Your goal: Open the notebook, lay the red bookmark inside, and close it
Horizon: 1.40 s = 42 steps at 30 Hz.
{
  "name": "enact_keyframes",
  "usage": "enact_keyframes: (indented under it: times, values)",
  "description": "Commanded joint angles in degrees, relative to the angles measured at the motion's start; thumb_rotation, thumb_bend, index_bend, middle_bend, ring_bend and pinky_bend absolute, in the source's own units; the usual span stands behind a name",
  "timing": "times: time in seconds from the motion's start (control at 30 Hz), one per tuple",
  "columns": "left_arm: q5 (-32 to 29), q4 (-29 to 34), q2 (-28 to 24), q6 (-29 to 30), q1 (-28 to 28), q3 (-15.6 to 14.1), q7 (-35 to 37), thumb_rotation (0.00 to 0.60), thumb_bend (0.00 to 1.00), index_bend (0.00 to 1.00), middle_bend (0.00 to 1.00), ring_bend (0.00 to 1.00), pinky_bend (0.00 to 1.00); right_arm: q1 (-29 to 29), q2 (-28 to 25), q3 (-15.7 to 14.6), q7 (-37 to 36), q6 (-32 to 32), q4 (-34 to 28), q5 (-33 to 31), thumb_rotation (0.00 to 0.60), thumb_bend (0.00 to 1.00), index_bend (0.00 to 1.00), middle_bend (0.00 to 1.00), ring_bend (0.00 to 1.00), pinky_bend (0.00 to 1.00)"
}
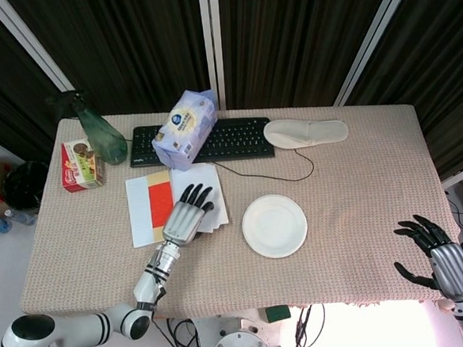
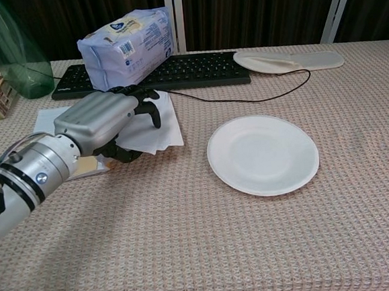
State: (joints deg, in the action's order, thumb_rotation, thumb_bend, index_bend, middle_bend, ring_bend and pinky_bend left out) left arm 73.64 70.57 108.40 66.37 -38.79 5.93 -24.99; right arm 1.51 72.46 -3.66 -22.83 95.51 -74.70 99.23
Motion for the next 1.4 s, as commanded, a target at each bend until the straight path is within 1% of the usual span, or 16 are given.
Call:
enact_keyframes:
  times: [0.03, 0.13, 0.2, 0.27, 0.33, 0.43, 0.53, 0.6, 0.7, 0.9, 1.0, 1.2, 1.3, 1.37, 1.4]
  values:
    - [0.24, -0.06, 0.03, 0.81, 0.86, 0.04, 0.13, 0.6, 0.42, 0.39, 0.14, 0.11, 0.13, -0.02, -0.02, 0.01, -0.04, 0.04, 0.04, -0.01, 0.6, 0.2, 0.31, 0.21, 0.1, 0.19]
    - [0.38, 0.35, -0.28, 2.03, 2.15, -0.19, 0.41, 0.6, 0.44, 0.39, 0.18, 0.15, 0.14, 0.02, -0.1, -0.01, -0.07, 0.02, 0.05, 0.06, 0.6, 0.2, 0.31, 0.21, 0.1, 0.19]
    - [1.0, 0.48, -0.65, 3.17, 3.18, -0.76, 0.66, 0.6, 0.45, 0.38, 0.2, 0.19, 0.16, 0.07, -0.11, 0.0, -0.09, 0.05, 0.05, 0.15, 0.6, 0.21, 0.31, 0.21, 0.1, 0.19]
    - [1.59, 0.5, -0.97, 4.06, 4.08, -1.36, 0.89, 0.6, 0.46, 0.34, 0.23, 0.23, 0.17, 0.11, -0.12, 0.01, -0.08, -0.01, 0.04, 0.15, 0.6, 0.2, 0.31, 0.21, 0.1, 0.19]
    - [2.46, 0.18, -1.14, 5.07, 4.9, -1.9, 1.18, 0.6, 0.47, 0.31, 0.25, 0.24, 0.18, 0.2, -0.11, 0.02, -0.07, -0.13, 0.02, 0.17, 0.6, 0.2, 0.31, 0.21, 0.1, 0.19]
    - [3.8, -1.44, -0.76, 6.26, 5.56, -2.22, 1.54, 0.6, 0.48, 0.28, 0.27, 0.28, 0.21, 0.39, -0.04, 0.01, 0.05, -0.33, -0.04, 0.32, 0.6, 0.2, 0.31, 0.21, 0.1, 0.19]
    - [3.96, -2.51, -0.23, 6.03, 5.79, -1.97, 1.7, 0.6, 0.5, 0.28, 0.31, 0.34, 0.22, 0.54, 0.01, 0.0, 0.22, -0.51, -0.13, 0.41, 0.6, 0.2, 0.31, 0.21, 0.1, 0.19]
    - [4.24, -3.0, 0.04, 6.06, 5.81, -1.83, 1.2, 0.6, 0.5, 0.31, 0.33, 0.35, 0.23, 0.56, -0.01, 0.0, 0.29, -0.55, -0.17, 0.38, 0.6, 0.2, 0.31, 0.2, 0.1, 0.19]
    - [4.81, -3.64, 0.43, 6.02, 5.88, -1.85, 0.53, 0.6, 0.51, 0.37, 0.31, 0.34, 0.24, 0.5, -0.08, 0.0, 0.31, -0.56, -0.23, 0.24, 0.6, 0.21, 0.31, 0.21, 0.1, 0.19]
    - [5.52, -3.53, 0.75, 6.05, 6.41, -1.88, 0.12, 0.6, 0.53, 0.41, 0.3, 0.33, 0.24, 0.49, -0.09, -0.03, 0.32, -0.68, -0.21, 0.14, 0.6, 0.2, 0.31, 0.21, 0.1, 0.19]
    - [6.2, -1.67, 0.09, 6.47, 7.22, -2.65, 0.1, 0.6, 0.54, 0.41, 0.29, 0.32, 0.23, 0.52, -0.13, -0.04, 0.3, -0.64, -0.22, 0.19, 0.6, 0.2, 0.31, 0.21, 0.1, 0.19]
    - [7.77, 4.43, -1.73, 7.66, 9.53, -5.08, -0.34, 0.6, 0.54, 0.41, 0.28, 0.29, 0.24, 0.6, -0.08, -0.1, 0.22, -0.68, -0.09, 0.32, 0.6, 0.21, 0.31, 0.21, 0.1, 0.19]
    - [8.63, 6.77, -2.12, 8.58, 10.5, -5.83, -0.33, 0.6, 0.54, 0.4, 0.27, 0.28, 0.23, 0.59, -0.01, -0.13, 0.09, -0.68, 0.05, 0.3, 0.6, 0.2, 0.31, 0.21, 0.1, 0.19]
    - [9.41, 8.12, -2.38, 9.33, 11.06, -6.07, 0.01, 0.6, 0.54, 0.37, 0.26, 0.26, 0.23, 0.62, 0.0, -0.1, -0.01, -0.66, 0.12, 0.3, 0.6, 0.2, 0.31, 0.21, 0.1, 0.19]
    - [9.6, 8.6, -2.47, 9.67, 11.3, -6.03, 0.13, 0.6, 0.54, 0.35, 0.25, 0.25, 0.22, 0.65, -0.01, -0.09, -0.03, -0.65, 0.14, 0.33, 0.6, 0.2, 0.31, 0.21, 0.1, 0.19]
